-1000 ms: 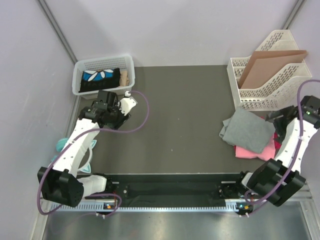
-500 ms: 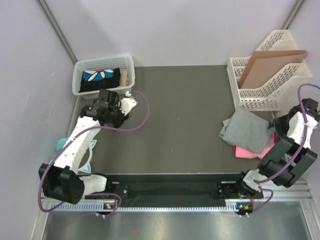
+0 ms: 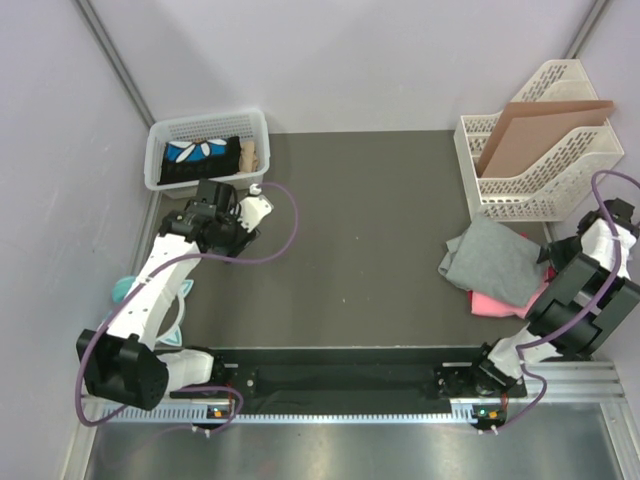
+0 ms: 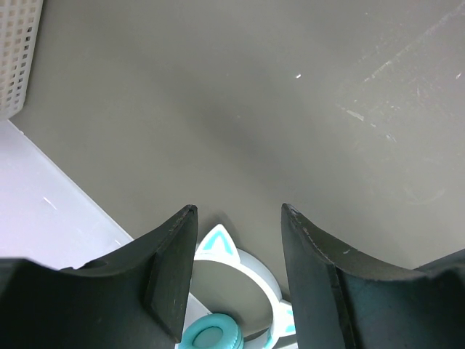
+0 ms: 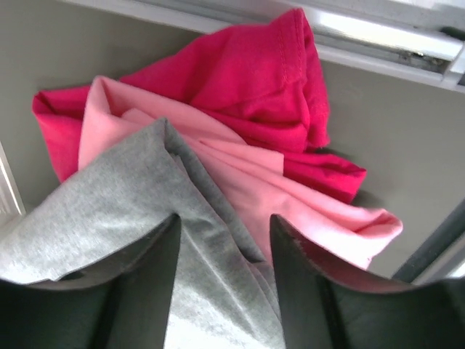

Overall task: Fold and stack the t-shirts
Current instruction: Neatly place the folded tshirt to the corner

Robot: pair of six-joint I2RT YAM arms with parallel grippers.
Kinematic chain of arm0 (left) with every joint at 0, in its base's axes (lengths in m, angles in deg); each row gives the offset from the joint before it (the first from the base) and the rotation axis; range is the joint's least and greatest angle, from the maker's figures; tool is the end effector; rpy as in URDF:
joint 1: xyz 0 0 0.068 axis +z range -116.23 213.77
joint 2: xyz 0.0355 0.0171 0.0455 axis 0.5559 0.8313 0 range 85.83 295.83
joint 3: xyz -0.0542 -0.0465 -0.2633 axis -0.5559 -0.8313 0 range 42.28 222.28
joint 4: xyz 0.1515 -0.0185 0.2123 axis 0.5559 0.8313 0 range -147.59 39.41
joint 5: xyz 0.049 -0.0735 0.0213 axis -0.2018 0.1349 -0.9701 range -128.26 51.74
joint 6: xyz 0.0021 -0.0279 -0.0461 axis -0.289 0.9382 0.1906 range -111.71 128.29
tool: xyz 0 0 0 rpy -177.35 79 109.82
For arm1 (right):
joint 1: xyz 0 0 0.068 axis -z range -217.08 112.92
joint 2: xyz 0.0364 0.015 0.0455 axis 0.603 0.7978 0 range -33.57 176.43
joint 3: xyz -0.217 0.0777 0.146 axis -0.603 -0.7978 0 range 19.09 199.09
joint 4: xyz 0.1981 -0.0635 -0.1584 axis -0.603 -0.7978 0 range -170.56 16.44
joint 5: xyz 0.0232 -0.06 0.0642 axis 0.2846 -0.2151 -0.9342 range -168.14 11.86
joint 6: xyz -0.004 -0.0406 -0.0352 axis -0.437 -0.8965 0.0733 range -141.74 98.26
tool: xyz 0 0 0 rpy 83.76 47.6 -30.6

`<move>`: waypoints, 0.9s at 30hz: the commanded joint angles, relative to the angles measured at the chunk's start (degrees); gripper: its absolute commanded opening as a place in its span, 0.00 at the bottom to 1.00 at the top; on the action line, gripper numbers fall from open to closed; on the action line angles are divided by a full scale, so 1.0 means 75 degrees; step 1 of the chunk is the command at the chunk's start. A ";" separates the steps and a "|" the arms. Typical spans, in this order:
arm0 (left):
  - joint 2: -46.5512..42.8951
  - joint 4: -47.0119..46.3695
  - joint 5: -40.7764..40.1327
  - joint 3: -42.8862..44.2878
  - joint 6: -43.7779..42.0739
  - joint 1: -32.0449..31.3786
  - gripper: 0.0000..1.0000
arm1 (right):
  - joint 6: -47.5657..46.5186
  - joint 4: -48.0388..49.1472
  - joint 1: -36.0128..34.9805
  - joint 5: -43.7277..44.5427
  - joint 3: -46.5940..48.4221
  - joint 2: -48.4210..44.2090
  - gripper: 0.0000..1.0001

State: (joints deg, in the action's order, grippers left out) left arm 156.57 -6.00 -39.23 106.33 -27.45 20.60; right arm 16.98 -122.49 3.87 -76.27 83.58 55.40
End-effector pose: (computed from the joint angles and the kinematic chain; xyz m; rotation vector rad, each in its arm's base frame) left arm 0.2346 -0.0541 0.3006 1.0695 2.3667 0.1659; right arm 0.2216 -0.1938 0.2256 1.8323 2.1858 -0.0547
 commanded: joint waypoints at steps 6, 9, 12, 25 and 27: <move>-0.0455 0.0070 -0.0023 -0.0302 0.0020 0.0021 0.55 | 0.0240 0.0488 0.0107 0.0044 0.0682 0.0372 0.15; -0.0526 0.0070 -0.0011 -0.0349 0.0020 0.0010 0.55 | 0.0251 0.0477 0.0083 0.0009 0.0800 0.0349 0.00; -0.0549 0.0117 0.0012 -0.0337 0.0032 0.0021 0.55 | 0.0263 0.0442 0.0013 -0.0015 0.1080 0.0174 0.00; -0.0514 0.0140 -0.0034 -0.0220 0.0067 0.0021 0.55 | 0.0252 -0.0402 -0.0444 0.0161 0.3062 0.0805 0.00; -0.0526 0.0117 -0.0069 -0.0255 0.0032 0.0010 0.55 | 0.0205 -0.0274 -0.0468 0.0091 0.2665 0.0748 0.00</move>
State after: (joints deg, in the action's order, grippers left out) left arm 153.99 -5.45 -39.23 103.93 -27.43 20.60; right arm 19.41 -129.74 0.04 -77.72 103.64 59.72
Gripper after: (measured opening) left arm 0.550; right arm 0.008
